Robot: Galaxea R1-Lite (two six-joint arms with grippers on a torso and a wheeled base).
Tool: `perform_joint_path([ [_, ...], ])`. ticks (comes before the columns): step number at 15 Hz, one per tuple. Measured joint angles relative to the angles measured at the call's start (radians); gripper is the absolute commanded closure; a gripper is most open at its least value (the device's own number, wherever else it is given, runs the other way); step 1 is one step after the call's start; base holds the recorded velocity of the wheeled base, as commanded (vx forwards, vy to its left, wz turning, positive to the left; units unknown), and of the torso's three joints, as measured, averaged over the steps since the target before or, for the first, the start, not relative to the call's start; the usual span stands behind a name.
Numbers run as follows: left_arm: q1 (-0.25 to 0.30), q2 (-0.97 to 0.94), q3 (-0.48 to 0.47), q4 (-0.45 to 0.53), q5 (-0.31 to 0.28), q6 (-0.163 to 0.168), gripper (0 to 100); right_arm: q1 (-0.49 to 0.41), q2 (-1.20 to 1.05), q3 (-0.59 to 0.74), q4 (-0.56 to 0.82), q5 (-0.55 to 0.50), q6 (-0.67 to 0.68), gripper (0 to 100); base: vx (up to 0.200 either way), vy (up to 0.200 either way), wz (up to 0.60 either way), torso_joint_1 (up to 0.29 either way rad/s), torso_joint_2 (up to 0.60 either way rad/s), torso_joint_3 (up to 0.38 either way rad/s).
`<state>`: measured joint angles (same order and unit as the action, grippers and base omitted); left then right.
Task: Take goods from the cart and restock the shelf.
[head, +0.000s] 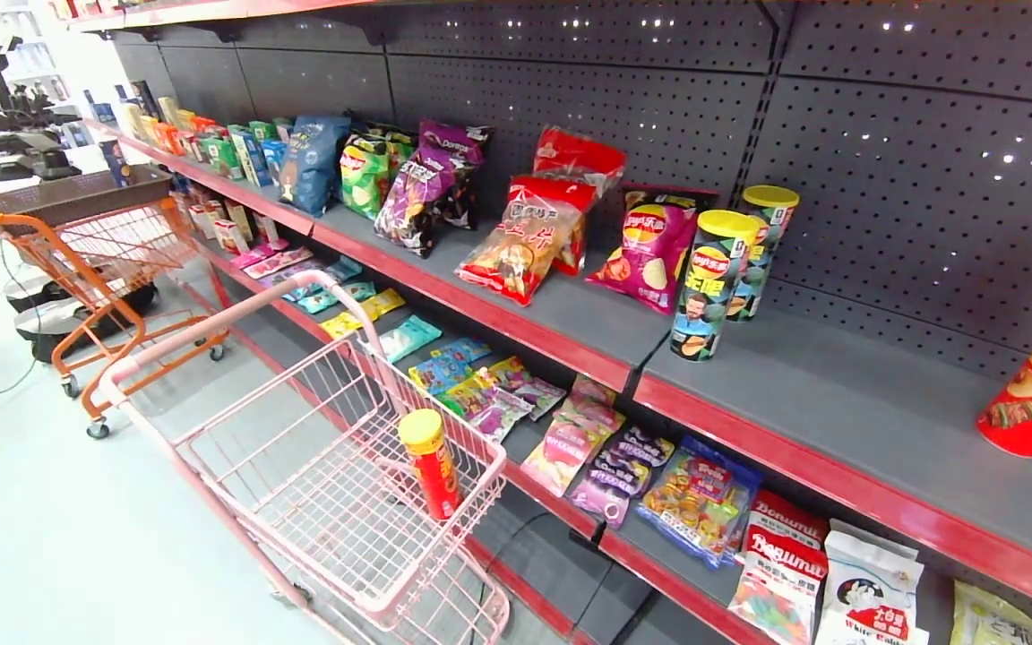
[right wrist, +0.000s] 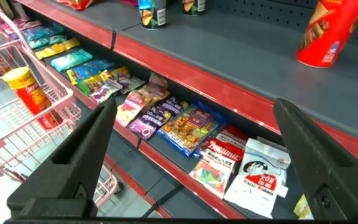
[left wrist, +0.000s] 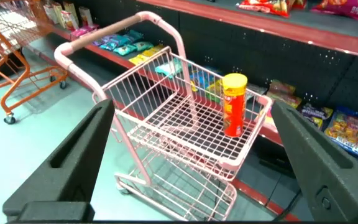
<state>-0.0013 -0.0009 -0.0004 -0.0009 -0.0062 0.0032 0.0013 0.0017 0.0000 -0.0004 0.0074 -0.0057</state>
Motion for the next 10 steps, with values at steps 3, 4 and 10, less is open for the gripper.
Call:
perform_joint_path([
  [3, -0.001, 0.000, 0.000, 0.001, 0.000, 0.000, 0, 0.000, 0.000, 0.000, 0.000, 0.000, 0.000, 0, 0.000, 0.000, 0.00, -0.144, 0.33, 0.175],
  [4, 0.000, 0.000, 0.000, 0.001, 0.000, 0.000, 0, 0.000, 0.000, 0.000, 0.000, 0.000, 0.000, 0, 0.000, 0.000, 0.00, -0.154, 0.35, 0.198],
  [10, 0.000, 0.000, 0.000, 0.001, 0.000, 0.000, 0, 0.000, 0.000, 0.000, 0.000, 0.000, 0.001, 0, 0.000, 0.000, 0.00, -0.147, 0.34, 0.196],
])
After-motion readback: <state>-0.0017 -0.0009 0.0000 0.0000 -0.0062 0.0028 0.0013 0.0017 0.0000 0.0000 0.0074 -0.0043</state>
